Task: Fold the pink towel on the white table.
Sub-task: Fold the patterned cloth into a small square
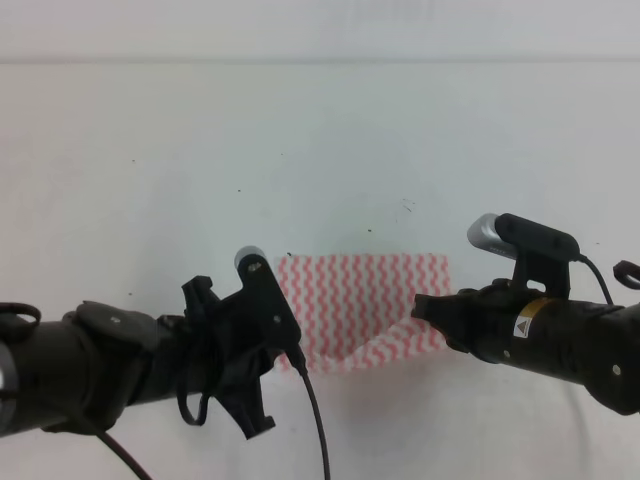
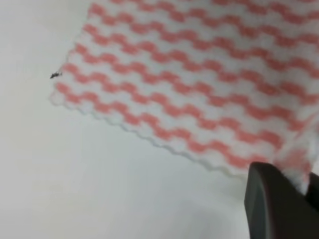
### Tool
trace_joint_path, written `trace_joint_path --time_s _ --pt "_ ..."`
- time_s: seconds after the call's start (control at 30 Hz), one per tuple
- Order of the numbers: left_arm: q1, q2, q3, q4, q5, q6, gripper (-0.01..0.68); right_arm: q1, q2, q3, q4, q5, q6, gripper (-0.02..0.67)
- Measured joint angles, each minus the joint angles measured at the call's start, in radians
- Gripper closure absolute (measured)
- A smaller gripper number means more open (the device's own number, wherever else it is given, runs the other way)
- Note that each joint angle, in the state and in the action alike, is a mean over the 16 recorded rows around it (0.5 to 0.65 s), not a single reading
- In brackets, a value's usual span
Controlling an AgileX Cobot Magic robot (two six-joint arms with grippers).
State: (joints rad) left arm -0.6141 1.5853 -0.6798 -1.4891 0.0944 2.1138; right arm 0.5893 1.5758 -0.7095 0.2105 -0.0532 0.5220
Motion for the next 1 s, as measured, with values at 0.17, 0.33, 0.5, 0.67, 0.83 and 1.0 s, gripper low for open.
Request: trace_joint_path --time_s 0.17,0.33,0.5,0.67,0.83,1.0 --pt "0.0 0.0 0.0 -0.016 -0.019 -0.001 0.677 0.0 0.0 -0.003 0.0 -0.005 0.0 0.666" --pt "0.0 0.0 -0.001 -0.028 -0.034 -0.001 0.677 0.0 0.003 -0.014 -0.002 -0.006 0.0 0.666" --pt "0.0 0.001 -0.002 -0.031 -0.04 -0.001 0.677 0.0 0.009 -0.026 -0.006 -0.002 0.0 0.666" --pt "0.0 0.001 -0.002 -0.038 -0.049 -0.003 0.677 0.0 0.017 -0.037 -0.011 0.001 0.0 0.666" --pt "0.0 0.001 -0.004 -0.051 -0.056 -0.004 0.677 0.0 0.024 -0.04 -0.014 -0.001 0.0 0.666" --pt "0.0 0.001 -0.017 -0.069 -0.061 -0.005 0.677 0.0 0.026 -0.04 -0.014 -0.007 0.0 0.666"
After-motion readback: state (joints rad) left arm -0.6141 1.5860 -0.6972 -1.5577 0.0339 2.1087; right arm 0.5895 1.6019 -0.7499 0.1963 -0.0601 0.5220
